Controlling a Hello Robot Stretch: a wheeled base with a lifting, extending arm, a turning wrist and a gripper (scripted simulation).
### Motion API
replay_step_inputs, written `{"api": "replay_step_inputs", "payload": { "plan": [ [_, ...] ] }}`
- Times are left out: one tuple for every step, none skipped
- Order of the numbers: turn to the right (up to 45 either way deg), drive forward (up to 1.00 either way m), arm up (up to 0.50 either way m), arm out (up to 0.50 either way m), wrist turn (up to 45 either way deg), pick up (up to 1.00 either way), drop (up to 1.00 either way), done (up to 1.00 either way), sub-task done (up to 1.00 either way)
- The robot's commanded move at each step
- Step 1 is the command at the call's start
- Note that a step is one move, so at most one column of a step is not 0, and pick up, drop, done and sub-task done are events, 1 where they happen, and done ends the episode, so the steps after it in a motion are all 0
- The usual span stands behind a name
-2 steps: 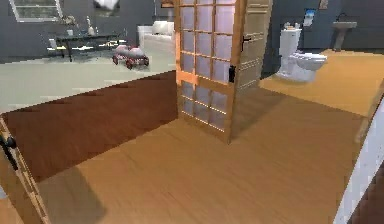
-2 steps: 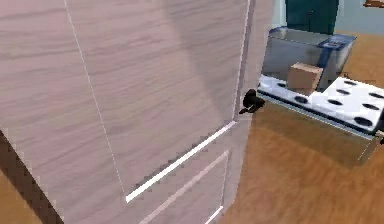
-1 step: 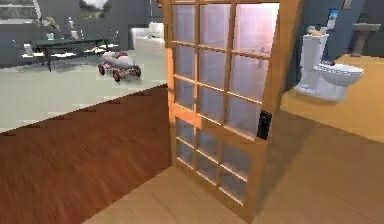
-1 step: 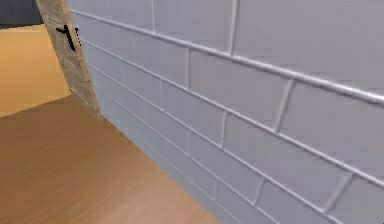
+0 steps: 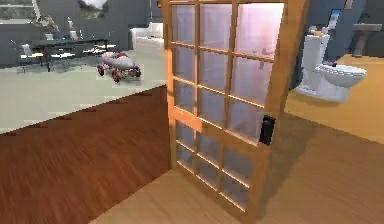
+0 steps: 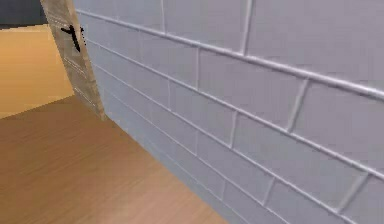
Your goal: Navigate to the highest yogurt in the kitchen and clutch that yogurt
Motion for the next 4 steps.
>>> {"api": "replay_step_inputs", "payload": {
  "plan": [
    [-45.0,0.0,0.0,0.0,0.0,0.0,0.0,0.0,0.0],
    [-9.0,0.0,0.0,0.0,0.0,0.0,0.0,0.0,0.0],
    [0.0,0.65,0.0,0.0,0.0,0.0,0.0,0.0,0.0],
    [-9.0,0.0,0.0,0.0,0.0,0.0,0.0,0.0,0.0]
  ]
}}
